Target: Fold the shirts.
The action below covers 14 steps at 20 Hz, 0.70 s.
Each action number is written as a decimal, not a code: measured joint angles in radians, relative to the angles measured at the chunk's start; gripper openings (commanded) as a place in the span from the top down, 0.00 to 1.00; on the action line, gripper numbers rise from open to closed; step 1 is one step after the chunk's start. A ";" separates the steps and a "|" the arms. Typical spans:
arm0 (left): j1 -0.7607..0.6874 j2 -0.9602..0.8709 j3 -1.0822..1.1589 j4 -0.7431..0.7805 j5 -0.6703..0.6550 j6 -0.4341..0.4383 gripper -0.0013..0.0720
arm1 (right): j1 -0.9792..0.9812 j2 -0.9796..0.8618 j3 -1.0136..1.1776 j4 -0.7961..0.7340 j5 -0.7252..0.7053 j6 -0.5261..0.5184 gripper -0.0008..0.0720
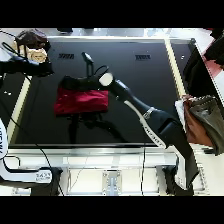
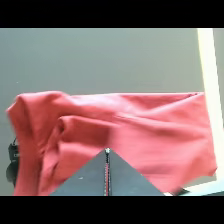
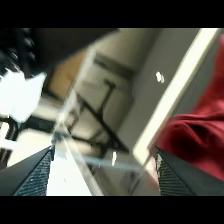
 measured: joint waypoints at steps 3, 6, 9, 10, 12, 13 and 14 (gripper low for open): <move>0.025 0.010 0.000 0.000 -0.028 0.007 0.97 | -0.041 0.019 0.002 -0.051 -0.005 -0.006 0.04; 0.034 0.014 -0.001 0.000 -0.041 0.010 0.97 | -0.172 0.043 0.001 -0.134 0.141 0.009 0.04; 0.037 0.015 -0.001 0.000 -0.048 0.013 0.97 | -0.316 0.052 -0.017 -0.219 0.291 0.090 0.05; 0.038 0.016 -0.001 0.000 -0.050 0.013 0.97 | -0.359 0.050 -0.030 -0.243 0.337 0.126 0.05; 0.039 0.016 -0.002 0.000 -0.054 0.013 0.97 | -0.424 0.026 -0.052 -0.274 0.444 0.176 0.04; 0.039 0.016 -0.003 0.000 -0.055 0.013 0.97 | -0.446 0.007 -0.058 -0.282 0.496 0.190 0.04; 0.039 0.016 -0.005 0.000 -0.056 0.013 0.97 | -0.463 -0.014 -0.063 -0.278 0.543 0.200 0.04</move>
